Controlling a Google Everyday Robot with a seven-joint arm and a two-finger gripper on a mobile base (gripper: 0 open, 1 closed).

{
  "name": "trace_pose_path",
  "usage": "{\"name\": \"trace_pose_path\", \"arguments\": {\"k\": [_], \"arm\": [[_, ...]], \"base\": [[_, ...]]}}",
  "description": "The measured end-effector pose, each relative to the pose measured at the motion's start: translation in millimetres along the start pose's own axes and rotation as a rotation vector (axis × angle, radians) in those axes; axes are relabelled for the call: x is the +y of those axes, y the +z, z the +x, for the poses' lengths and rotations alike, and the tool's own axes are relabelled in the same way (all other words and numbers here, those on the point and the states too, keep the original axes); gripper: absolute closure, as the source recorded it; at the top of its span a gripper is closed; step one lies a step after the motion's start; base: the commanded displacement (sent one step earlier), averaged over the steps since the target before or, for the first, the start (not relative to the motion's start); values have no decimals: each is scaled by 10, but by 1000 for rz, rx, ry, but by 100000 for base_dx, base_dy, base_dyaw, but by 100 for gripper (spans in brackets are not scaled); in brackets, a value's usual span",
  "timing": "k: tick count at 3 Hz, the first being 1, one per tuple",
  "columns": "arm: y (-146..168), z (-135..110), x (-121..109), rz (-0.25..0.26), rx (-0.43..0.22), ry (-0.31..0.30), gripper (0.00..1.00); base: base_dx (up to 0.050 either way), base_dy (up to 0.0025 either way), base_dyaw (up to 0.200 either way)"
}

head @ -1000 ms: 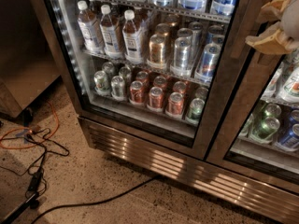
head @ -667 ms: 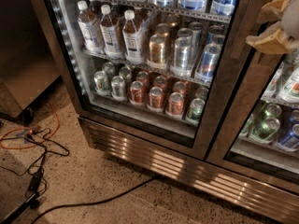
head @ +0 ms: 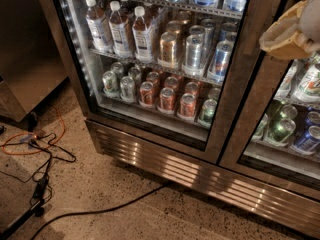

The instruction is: Open left fridge door

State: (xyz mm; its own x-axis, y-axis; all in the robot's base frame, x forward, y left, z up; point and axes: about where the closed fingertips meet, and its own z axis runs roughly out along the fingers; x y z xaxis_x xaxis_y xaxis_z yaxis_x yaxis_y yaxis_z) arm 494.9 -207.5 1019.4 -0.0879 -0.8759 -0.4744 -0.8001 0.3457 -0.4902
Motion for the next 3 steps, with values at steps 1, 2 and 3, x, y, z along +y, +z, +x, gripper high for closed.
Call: {"name": "trace_pose_path", "arguments": {"k": [1,2,3], "arm": [[0,0,0,0,0,0,73],[0,0,0,0,0,0,50],[0,0,0,0,0,0,27]], "base": [[0,0,0],[0,0,0],[0,0,0]]}}
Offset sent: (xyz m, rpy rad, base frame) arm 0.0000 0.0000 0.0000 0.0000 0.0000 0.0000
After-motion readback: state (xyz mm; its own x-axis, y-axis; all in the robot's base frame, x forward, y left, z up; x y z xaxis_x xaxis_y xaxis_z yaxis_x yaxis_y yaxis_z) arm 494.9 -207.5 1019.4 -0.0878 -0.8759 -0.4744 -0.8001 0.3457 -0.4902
